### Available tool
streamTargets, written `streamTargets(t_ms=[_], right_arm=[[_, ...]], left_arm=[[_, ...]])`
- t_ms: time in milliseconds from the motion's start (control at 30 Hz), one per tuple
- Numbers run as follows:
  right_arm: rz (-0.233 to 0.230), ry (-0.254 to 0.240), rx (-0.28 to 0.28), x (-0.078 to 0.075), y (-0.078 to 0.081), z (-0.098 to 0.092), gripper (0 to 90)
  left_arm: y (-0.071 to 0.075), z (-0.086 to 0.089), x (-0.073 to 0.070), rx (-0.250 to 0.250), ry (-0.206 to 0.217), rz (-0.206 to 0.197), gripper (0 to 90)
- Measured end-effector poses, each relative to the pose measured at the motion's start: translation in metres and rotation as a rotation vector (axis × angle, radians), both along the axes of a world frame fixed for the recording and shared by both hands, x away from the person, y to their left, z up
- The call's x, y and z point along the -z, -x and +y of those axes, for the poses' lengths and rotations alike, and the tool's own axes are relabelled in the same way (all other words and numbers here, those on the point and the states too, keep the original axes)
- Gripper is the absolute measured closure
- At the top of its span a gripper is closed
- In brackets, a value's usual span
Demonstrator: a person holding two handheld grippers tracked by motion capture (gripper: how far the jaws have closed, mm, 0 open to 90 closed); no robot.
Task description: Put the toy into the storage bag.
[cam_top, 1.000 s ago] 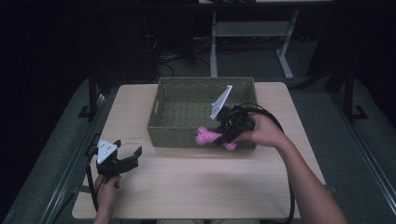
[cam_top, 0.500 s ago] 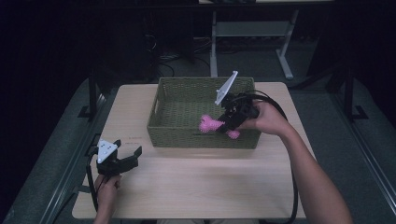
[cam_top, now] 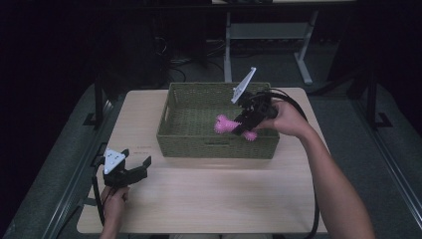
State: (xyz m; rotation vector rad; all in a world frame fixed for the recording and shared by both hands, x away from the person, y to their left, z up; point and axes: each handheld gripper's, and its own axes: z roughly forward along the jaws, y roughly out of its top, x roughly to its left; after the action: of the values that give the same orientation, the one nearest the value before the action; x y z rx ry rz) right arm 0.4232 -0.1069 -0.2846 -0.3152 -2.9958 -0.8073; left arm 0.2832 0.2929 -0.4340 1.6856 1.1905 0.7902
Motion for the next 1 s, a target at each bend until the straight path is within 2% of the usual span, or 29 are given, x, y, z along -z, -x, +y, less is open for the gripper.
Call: streamTargets(t_ms=[233,733,1000], right_arm=[[0.012,-0.030,0.029,0.003,-0.013,-0.008,57.9],[0.042,-0.018,0.064,0.010,-0.034,-0.013,57.8],[0.055,-0.010,0.075,0.020,-0.045,-0.012,57.8]], left_arm=[[-0.002,0.000,0.001,0.000,-0.001,0.003,13.7],[-0.001,-0.002,0.000,0.002,-0.002,-0.003,13.7],[-0.001,-0.002,0.000,0.006,-0.003,0.000,13.7]])
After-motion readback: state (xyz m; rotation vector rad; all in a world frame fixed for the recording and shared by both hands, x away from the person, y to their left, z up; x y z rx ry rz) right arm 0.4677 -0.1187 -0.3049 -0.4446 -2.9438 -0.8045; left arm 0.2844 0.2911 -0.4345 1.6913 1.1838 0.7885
